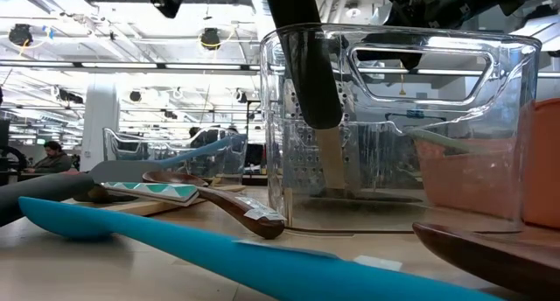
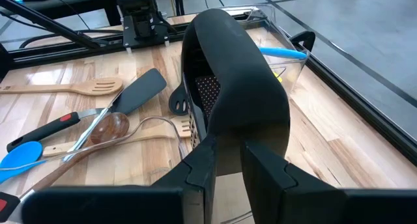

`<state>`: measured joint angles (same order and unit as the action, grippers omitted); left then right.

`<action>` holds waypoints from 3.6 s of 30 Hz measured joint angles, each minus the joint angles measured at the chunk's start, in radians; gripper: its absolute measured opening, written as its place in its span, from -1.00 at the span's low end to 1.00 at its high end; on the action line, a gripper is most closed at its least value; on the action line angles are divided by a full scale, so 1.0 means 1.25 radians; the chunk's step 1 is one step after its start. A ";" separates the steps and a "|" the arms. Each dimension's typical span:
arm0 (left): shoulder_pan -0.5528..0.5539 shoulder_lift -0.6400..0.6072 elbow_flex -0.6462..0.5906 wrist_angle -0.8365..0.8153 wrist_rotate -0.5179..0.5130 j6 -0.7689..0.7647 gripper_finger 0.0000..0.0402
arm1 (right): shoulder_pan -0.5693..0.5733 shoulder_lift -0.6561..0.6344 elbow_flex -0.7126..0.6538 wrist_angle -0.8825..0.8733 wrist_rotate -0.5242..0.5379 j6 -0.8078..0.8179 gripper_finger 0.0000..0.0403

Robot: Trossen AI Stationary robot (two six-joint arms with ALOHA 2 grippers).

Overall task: Pick & Place Kitchen Items
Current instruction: Put the blue knife into the orange bin

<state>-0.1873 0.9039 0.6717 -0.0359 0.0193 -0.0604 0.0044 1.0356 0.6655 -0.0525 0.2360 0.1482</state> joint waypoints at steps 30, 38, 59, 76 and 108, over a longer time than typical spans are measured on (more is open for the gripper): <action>-0.170 0.000 0.000 -0.057 -0.100 -0.184 -0.99 | 0.000 0.000 0.000 0.000 0.000 0.000 -0.69; -0.171 0.094 0.000 -0.054 -0.118 -0.180 -0.99 | 0.000 0.000 0.000 0.000 0.000 0.000 -0.69; -0.166 0.392 0.332 -0.265 -0.228 0.130 -0.99 | 0.000 0.000 0.000 -0.004 0.000 0.000 -0.69; -0.213 0.458 0.351 -0.438 -0.228 0.065 -0.99 | 0.000 0.000 0.000 -0.058 0.000 0.002 -0.69; -0.224 0.457 0.188 -0.405 -0.242 -0.028 -0.50 | 0.000 0.000 0.000 -0.059 0.000 0.002 -0.69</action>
<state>-0.4671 1.4750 0.9070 -0.5427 -0.2829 -0.0951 0.0050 1.0355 0.6655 -0.1261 0.2360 0.1505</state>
